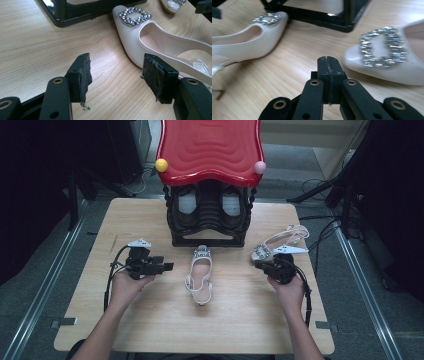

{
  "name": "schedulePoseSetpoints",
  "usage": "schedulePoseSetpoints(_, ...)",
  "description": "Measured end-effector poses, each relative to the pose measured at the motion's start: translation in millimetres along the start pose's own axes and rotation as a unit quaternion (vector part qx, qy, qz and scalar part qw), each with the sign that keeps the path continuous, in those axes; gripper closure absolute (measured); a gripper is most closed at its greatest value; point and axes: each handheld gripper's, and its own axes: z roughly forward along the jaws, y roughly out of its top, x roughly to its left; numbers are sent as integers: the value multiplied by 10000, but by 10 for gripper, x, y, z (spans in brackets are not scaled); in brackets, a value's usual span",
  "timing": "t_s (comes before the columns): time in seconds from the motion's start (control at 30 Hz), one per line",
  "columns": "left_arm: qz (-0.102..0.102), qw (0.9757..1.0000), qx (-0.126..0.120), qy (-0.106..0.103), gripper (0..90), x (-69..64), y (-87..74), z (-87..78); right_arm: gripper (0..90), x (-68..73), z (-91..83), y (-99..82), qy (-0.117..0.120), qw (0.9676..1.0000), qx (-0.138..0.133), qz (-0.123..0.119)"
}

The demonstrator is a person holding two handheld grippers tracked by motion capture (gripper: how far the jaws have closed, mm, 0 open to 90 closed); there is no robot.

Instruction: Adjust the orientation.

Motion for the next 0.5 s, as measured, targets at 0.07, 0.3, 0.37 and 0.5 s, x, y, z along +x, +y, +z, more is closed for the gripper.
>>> schedulePoseSetpoints(0.07, 16, 10000, -30, 34, 398, -4, -8, -16, 900, -61, -24, 0, -67, 10000, 25, -12)
schedulePoseSetpoints(0.3, 44, 10000, -30, 77, 398, -16, -40, -46, 900, -298, 11, -34, -197, 9996, 142, 161)
schedulePoseSetpoints(0.37, 67, 9999, -7, 76, 398, -25, -53, -54, 900, -359, 64, -39, -253, 9993, 168, 195)
schedulePoseSetpoints(0.5, 134, 9998, 47, 115, 392, -40, -69, -73, 900, -476, 144, -32, 7, 9985, 7, 548)
